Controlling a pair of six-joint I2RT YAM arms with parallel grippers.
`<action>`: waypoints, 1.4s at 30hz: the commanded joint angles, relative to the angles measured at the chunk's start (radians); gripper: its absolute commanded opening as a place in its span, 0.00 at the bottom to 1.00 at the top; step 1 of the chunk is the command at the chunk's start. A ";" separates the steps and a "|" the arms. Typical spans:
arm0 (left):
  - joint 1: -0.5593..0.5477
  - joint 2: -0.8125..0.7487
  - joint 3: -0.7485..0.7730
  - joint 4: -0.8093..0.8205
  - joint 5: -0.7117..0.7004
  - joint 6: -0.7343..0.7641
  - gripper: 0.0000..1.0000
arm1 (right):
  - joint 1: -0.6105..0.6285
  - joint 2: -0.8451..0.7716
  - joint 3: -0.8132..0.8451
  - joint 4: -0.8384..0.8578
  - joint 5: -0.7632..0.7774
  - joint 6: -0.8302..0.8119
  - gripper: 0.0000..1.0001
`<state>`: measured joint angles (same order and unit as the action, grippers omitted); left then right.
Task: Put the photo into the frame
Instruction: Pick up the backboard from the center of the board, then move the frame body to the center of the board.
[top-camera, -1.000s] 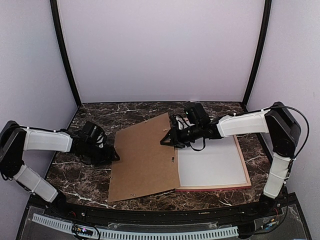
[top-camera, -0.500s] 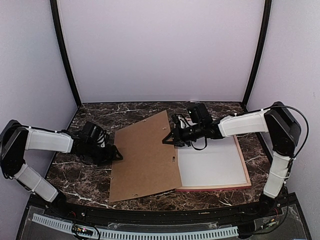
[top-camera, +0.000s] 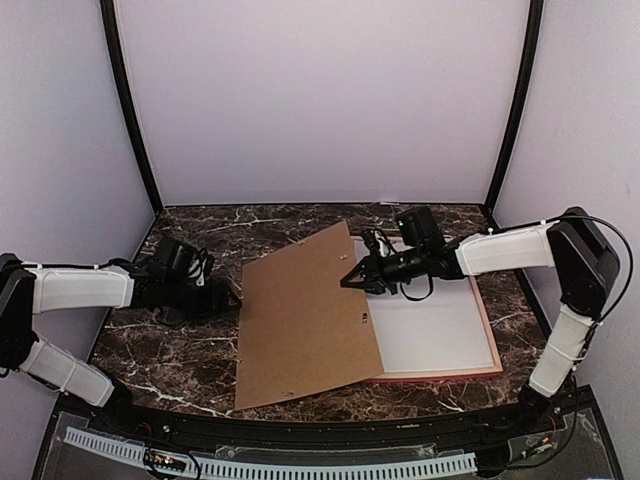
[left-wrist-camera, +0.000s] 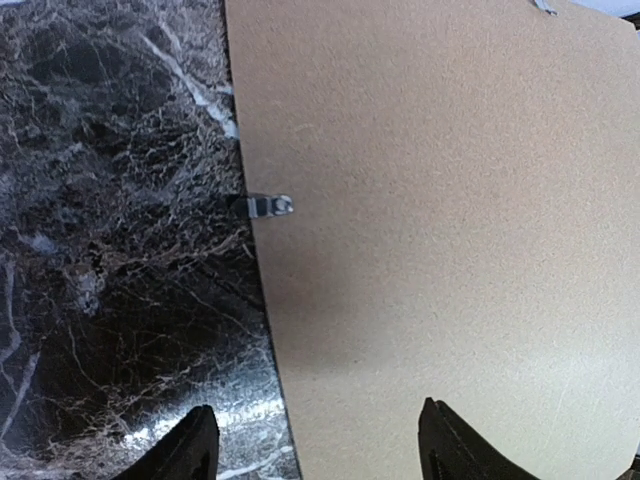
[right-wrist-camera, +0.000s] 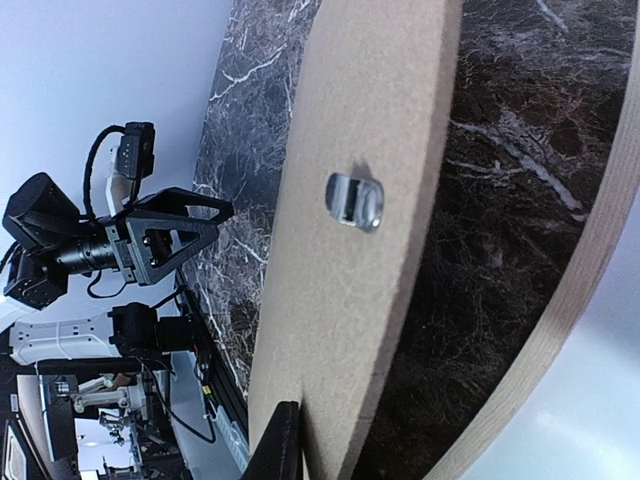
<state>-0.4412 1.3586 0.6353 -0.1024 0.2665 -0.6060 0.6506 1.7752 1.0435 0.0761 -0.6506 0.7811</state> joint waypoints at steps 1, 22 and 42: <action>0.001 -0.069 0.037 -0.041 -0.034 0.046 0.71 | -0.057 -0.121 -0.063 0.089 -0.066 0.000 0.00; -0.259 0.157 0.340 -0.086 -0.131 0.015 0.72 | -0.607 -0.557 -0.166 0.079 -0.392 0.087 0.00; -0.546 0.765 0.953 -0.248 -0.279 0.052 0.75 | -0.890 -0.635 -0.200 0.319 -0.518 0.307 0.00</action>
<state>-0.9455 2.0636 1.5124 -0.2951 0.0135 -0.5827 -0.2329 1.1824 0.8547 0.2230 -1.1389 0.9592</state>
